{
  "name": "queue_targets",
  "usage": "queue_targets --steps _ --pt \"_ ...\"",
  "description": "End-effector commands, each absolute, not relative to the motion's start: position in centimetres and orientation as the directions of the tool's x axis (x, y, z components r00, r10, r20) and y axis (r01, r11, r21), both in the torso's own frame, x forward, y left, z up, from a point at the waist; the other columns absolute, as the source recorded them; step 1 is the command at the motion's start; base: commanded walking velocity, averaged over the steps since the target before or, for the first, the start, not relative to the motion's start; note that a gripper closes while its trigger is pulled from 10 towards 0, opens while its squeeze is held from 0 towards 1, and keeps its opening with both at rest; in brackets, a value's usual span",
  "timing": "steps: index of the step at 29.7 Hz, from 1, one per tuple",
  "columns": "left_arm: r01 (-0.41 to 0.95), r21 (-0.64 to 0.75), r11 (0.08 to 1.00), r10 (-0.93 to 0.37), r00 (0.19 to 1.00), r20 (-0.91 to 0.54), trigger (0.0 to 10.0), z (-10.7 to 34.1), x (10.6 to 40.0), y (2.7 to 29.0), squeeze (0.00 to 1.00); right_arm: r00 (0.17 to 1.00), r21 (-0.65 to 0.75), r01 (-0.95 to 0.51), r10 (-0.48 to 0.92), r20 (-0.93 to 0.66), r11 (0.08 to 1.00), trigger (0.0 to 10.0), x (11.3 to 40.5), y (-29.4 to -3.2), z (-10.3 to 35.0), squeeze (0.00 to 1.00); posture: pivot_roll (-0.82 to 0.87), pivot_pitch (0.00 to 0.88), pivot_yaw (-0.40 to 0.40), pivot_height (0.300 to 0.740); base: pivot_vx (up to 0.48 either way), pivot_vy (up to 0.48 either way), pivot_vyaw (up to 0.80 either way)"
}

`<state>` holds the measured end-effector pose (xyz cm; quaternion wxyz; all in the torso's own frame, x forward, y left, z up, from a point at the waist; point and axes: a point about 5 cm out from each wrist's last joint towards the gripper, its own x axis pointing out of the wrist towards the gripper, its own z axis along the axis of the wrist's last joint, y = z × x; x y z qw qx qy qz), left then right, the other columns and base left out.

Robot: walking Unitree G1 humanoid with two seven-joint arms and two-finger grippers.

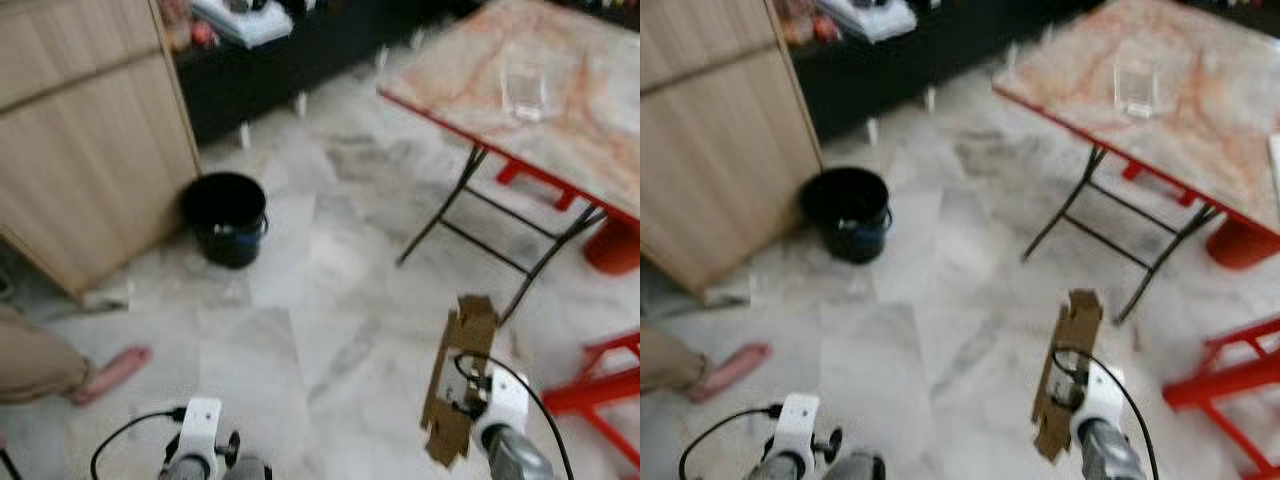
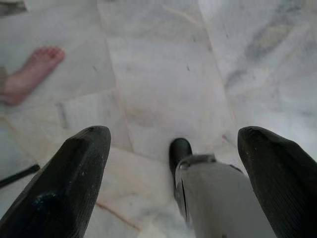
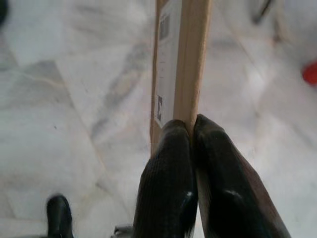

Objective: Picking trash to rubbish bin

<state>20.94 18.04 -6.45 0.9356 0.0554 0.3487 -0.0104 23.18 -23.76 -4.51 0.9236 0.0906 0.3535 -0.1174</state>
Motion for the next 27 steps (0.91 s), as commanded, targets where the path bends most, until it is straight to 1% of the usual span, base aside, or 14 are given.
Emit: queue_targets --steps 1,11,13,15,18,22,27 --pt "0.063 0.081 0.995 0.011 0.719 -0.695 10.0 -7.3 19.6 17.5 0.00 0.693 0.072 0.322 -0.184 -0.697 0.944 10.0 21.8 -24.8 -5.1 0.00 0.01 0.189 -0.106 0.740 0.000 0.000 0.00" --pt "0.050 0.086 0.995 0.027 0.698 -0.715 10.0 -7.6 19.2 17.7 0.00 0.701 0.086 0.305 -0.162 -0.695 0.949 10.0 22.1 -24.4 -5.1 0.00 0.03 0.202 -0.109 0.740 0.000 0.000 0.00" --pt "0.046 0.089 0.995 0.033 0.684 -0.729 10.0 -7.8 18.9 17.8 0.00 0.682 0.034 0.261 -0.160 -0.714 0.965 10.0 21.6 -24.3 -5.4 0.00 0.03 0.202 -0.111 0.740 0.000 0.000 0.67" --pt "0.041 0.095 0.995 0.044 0.667 -0.744 10.0 -8.1 18.5 17.8 0.00 0.656 0.000 0.263 -0.179 -0.733 0.965 10.0 21.0 -24.4 -5.8 0.00 0.04 0.202 -0.114 0.740 0.262 0.000 0.79" --pt "0.036 0.095 0.995 0.047 0.661 -0.749 10.0 -8.1 18.4 17.8 0.00 0.656 0.012 0.272 -0.176 -0.734 0.962 10.0 20.9 -24.4 -5.8 0.00 0.04 0.203 -0.116 0.740 0.275 0.000 0.66" --pt "0.034 0.090 0.995 0.046 0.654 -0.755 10.0 -8.3 18.1 17.6 0.00 0.654 0.033 0.298 -0.179 -0.735 0.954 10.0 20.6 -24.4 -6.0 0.00 0.04 0.203 -0.116 0.740 0.211 0.000 0.00" --pt "0.032 0.088 0.996 0.047 0.644 -0.764 10.0 -8.5 17.7 17.5 0.00 0.634 0.002 0.291 -0.191 -0.749 0.957 10.0 20.1 -24.7 -6.2 0.00 0.03 0.205 -0.118 0.740 0.284 0.000 0.00"
